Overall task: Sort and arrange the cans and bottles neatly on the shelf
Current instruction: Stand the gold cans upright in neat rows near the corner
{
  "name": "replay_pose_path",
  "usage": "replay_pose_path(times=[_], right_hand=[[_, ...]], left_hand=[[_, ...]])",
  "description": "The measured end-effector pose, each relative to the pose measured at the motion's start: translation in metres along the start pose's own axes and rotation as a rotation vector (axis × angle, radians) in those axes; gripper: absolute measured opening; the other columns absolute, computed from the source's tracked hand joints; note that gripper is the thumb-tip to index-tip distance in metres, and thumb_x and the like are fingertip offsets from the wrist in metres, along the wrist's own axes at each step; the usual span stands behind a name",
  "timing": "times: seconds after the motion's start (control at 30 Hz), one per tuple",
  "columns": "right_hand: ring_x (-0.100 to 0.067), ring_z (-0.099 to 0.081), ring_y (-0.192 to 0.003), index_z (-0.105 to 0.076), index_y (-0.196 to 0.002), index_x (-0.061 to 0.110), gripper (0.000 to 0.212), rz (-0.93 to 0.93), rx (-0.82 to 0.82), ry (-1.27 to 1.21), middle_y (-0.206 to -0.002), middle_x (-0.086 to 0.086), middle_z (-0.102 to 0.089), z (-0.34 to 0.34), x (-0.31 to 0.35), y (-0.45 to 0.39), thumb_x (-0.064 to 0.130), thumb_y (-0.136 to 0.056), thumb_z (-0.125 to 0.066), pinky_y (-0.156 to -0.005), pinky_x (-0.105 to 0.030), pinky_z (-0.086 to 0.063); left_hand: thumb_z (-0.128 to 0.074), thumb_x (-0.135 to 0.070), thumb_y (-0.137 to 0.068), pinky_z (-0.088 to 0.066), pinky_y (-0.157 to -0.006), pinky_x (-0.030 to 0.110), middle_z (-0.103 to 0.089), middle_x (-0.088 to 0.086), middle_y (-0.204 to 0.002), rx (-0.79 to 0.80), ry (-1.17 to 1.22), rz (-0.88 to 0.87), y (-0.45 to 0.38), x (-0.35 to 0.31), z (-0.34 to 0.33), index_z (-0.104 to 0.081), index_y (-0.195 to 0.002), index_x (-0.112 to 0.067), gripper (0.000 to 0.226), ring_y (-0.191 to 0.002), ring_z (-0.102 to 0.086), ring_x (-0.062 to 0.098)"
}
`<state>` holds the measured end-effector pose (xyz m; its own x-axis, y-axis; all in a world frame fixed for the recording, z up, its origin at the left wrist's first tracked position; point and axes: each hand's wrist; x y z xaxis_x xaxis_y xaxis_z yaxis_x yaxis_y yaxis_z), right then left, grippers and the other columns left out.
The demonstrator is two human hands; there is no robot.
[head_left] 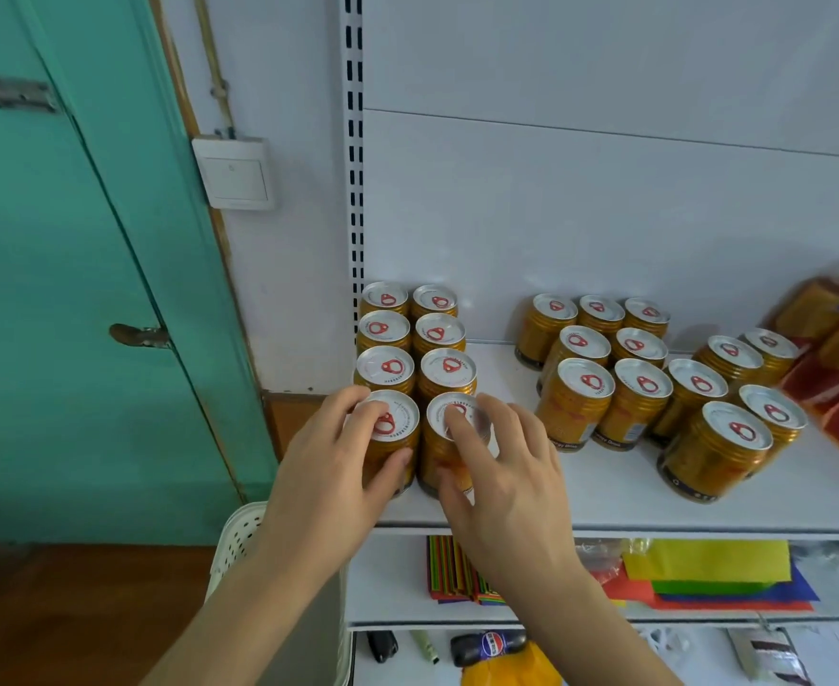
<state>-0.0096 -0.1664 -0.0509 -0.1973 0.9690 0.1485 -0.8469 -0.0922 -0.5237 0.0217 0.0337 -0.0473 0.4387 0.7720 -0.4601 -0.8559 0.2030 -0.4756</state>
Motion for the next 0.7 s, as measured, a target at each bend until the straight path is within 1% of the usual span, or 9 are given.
replay_pose_path(times=[0.13,0.2,0.23,0.37,0.43,0.5,0.57,0.63,0.7], right_hand=[[-0.039,-0.053,-0.127,-0.063,-0.139,0.016,0.049,-0.008,0.000,0.013,-0.144,-0.015,-0.057,0.000,0.001,0.000,0.038,-0.095,-0.060,-0.100,-0.054,-0.052],[-0.039,-0.054,-0.127,-0.062,-0.140,0.016,0.050,-0.011,0.008,0.032,-0.144,-0.016,-0.056,0.000,0.002,0.000,0.037,-0.094,-0.065,-0.100,-0.054,-0.052],[-0.040,-0.054,-0.127,-0.062,-0.140,0.016,0.051,-0.011,0.013,0.044,-0.144,-0.016,-0.056,0.000,0.003,0.000,0.036,-0.093,-0.068,-0.100,-0.054,-0.052],[-0.039,-0.054,-0.127,-0.062,-0.139,0.017,0.054,-0.022,0.014,0.068,-0.142,-0.015,-0.057,0.001,0.006,-0.001,0.034,-0.090,-0.077,-0.099,-0.054,-0.054],[-0.039,-0.054,-0.127,-0.062,-0.139,0.018,0.054,-0.027,0.010,0.066,-0.143,-0.015,-0.057,0.001,0.006,-0.001,0.035,-0.090,-0.077,-0.099,-0.053,-0.054],[-0.039,-0.054,-0.128,-0.062,-0.140,0.018,0.055,-0.027,0.016,0.065,-0.144,-0.015,-0.057,0.000,0.006,0.000,0.035,-0.090,-0.077,-0.099,-0.054,-0.054],[-0.040,-0.053,-0.131,-0.061,-0.140,0.018,0.055,-0.025,0.025,0.067,-0.145,-0.015,-0.056,0.000,0.006,0.000,0.038,-0.091,-0.075,-0.100,-0.055,-0.053],[-0.039,-0.049,-0.137,-0.059,-0.143,0.020,0.056,-0.017,0.029,0.064,-0.149,-0.014,-0.054,0.004,0.006,0.000,0.044,-0.093,-0.070,-0.105,-0.056,-0.051],[-0.039,-0.045,-0.144,-0.058,-0.147,0.022,0.058,-0.014,0.005,0.029,-0.153,-0.012,-0.052,0.011,0.004,-0.001,0.052,-0.097,-0.064,-0.112,-0.054,-0.046]], left_hand=[[-0.057,-0.053,-0.095,-0.059,-0.087,0.030,-0.054,-0.003,-0.139,0.014,0.021,-0.013,-0.001,0.001,0.001,-0.061,-0.131,-0.016,0.052,-0.117,-0.063,0.018],[-0.057,-0.053,-0.095,-0.059,-0.086,0.030,-0.053,-0.003,-0.138,0.025,0.022,-0.019,-0.002,0.001,0.002,-0.061,-0.131,-0.016,0.052,-0.117,-0.063,0.018],[-0.058,-0.053,-0.095,-0.057,-0.086,0.028,-0.053,-0.004,-0.138,0.033,0.024,-0.018,-0.002,0.001,0.002,-0.061,-0.131,-0.016,0.051,-0.116,-0.063,0.018],[-0.067,-0.045,-0.094,-0.042,-0.080,0.010,-0.050,-0.005,-0.139,0.059,0.041,0.003,-0.003,0.001,0.005,-0.061,-0.130,-0.018,0.046,-0.112,-0.064,0.014],[-0.067,-0.044,-0.093,-0.038,-0.077,0.008,-0.050,-0.005,-0.137,0.059,0.043,-0.006,-0.003,0.001,0.005,-0.061,-0.129,-0.018,0.045,-0.107,-0.064,0.014],[-0.067,-0.044,-0.093,-0.038,-0.077,0.008,-0.050,-0.005,-0.137,0.063,0.037,-0.016,-0.003,0.002,0.004,-0.061,-0.129,-0.018,0.045,-0.107,-0.064,0.014],[-0.066,-0.046,-0.094,-0.044,-0.081,0.012,-0.049,-0.005,-0.138,0.073,0.036,-0.023,-0.003,0.004,0.003,-0.059,-0.131,-0.019,0.047,-0.112,-0.063,0.015],[-0.064,-0.051,-0.094,-0.053,-0.091,0.024,-0.047,-0.005,-0.142,0.083,0.037,-0.023,-0.005,0.005,0.005,-0.057,-0.135,-0.020,0.051,-0.123,-0.058,0.017],[-0.061,-0.057,-0.096,-0.054,-0.101,0.038,-0.046,-0.003,-0.145,0.064,0.024,-0.022,-0.008,0.002,0.009,-0.055,-0.138,-0.021,0.056,-0.131,-0.053,0.019]])
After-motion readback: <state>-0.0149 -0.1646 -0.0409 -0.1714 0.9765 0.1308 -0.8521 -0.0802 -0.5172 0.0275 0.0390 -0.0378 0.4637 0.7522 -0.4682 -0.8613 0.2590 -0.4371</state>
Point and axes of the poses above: each hand's wrist, its own y-axis away from the middle knuckle, its own z-axis out of the back of the hand, x = y × z
